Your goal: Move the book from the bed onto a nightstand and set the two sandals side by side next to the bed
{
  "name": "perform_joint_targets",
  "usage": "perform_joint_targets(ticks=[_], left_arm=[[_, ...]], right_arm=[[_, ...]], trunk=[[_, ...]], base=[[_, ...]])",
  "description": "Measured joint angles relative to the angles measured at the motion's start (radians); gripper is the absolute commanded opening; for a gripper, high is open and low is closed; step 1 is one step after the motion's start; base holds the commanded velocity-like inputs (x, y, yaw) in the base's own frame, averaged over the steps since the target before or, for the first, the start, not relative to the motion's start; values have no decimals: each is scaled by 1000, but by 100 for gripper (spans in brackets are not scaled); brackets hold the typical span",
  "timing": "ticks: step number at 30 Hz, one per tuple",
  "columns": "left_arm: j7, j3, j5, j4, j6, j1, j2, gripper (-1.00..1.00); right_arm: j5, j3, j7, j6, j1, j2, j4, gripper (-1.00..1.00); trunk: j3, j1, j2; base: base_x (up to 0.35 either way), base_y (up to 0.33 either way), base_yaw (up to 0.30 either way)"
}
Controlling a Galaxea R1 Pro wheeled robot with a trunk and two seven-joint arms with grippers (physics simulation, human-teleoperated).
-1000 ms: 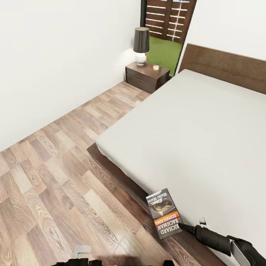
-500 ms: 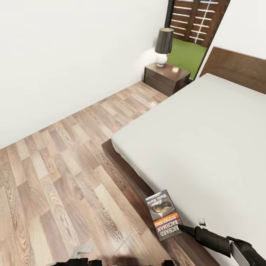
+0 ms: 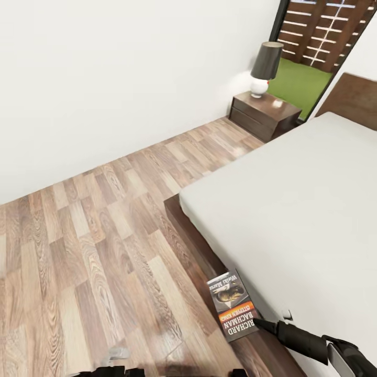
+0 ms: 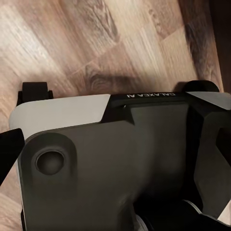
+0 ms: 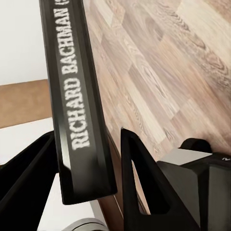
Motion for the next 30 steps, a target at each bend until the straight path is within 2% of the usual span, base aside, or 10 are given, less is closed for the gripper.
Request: perform_joint_targets(ticks=[5, 10, 30], left_arm=[[0, 1, 0, 0, 0, 0, 3, 100], [0, 0, 0, 0, 0, 0, 17, 100], [0, 0, 0, 0, 0, 0, 18, 100]], right_arm=[[0, 0, 0, 0, 0, -1, 1, -100], [0, 0, 1, 0, 0, -1, 1, -100], [0, 0, 0, 0, 0, -1, 1, -100]], trunk=[[0, 0, 0], [0, 0, 0], [0, 0, 0]], base=[[0, 0, 294], [0, 0, 294], [0, 0, 294]])
